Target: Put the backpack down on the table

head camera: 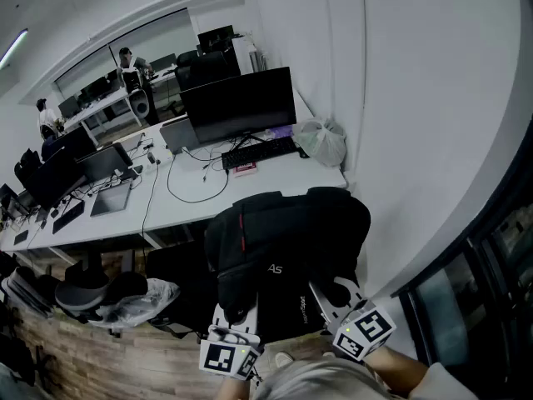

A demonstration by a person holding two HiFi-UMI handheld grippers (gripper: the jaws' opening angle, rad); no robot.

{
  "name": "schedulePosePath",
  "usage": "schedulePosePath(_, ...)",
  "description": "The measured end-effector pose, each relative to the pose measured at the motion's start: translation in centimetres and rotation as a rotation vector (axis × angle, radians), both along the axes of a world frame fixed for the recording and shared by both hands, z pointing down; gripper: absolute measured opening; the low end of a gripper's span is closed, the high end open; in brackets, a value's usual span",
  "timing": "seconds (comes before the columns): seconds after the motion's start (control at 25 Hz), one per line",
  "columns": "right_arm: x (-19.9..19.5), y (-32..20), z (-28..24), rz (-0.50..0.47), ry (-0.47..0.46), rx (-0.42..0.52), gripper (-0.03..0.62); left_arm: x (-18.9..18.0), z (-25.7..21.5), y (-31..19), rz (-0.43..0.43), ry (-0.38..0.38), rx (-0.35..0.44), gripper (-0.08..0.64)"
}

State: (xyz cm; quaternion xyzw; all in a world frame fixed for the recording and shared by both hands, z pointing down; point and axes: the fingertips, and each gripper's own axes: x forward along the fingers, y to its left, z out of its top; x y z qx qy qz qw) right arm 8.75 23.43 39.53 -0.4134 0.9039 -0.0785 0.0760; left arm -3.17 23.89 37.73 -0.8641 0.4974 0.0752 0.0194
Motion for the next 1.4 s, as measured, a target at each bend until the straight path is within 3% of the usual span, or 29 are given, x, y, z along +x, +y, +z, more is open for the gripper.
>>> schedulePosePath(0.84,-1.0,0.0,0.2,0.015,-0.001,-0.005,0.025,-1.1,0.2,-0.2,0.022,0.011,0.001,0.023)
schedulePosePath(1.4,-6.8,-2.0,0.7,0.06,0.026,-0.014,0.025,-6.9,1.1,-2.4,0.066,0.052,-0.009,0.023)
